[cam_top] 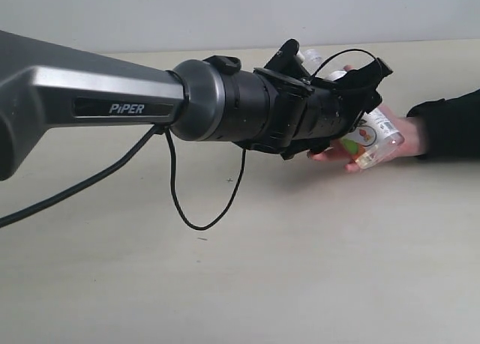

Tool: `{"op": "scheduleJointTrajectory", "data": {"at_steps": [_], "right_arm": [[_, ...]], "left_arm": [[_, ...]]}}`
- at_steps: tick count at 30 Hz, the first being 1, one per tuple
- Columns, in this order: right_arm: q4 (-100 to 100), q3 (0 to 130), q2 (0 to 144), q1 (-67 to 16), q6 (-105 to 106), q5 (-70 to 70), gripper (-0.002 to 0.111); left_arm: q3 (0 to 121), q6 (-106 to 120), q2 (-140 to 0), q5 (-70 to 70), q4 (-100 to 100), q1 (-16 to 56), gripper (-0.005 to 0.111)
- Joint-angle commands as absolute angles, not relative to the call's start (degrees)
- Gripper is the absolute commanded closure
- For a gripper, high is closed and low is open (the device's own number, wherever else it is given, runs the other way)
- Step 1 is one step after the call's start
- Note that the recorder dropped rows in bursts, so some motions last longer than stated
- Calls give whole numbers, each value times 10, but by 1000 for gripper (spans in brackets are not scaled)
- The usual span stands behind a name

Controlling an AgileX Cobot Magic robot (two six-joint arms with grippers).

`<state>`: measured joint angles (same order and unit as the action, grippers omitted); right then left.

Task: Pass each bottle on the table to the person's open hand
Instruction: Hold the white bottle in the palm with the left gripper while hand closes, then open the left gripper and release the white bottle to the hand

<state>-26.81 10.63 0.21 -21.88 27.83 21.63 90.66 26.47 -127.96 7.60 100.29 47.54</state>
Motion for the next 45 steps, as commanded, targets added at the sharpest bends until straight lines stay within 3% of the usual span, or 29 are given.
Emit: {"op": "scheduleJointTrajectory", "data": {"at_steps": [1,9,12,45], "right_arm": [[-269,105,0,-220,279,213,106],[-269,105,0,-220,279,213,106],[-269,105,0,-220,279,213,106],[-269,105,0,-220,279,213,106]], "left_arm": [[906,266,-1277,76,999,470,50],[906,266,-1277,73,999,469,13],[906,266,-1277,73,999,469,6],[906,267,-1257,8,999,430,5]]}}
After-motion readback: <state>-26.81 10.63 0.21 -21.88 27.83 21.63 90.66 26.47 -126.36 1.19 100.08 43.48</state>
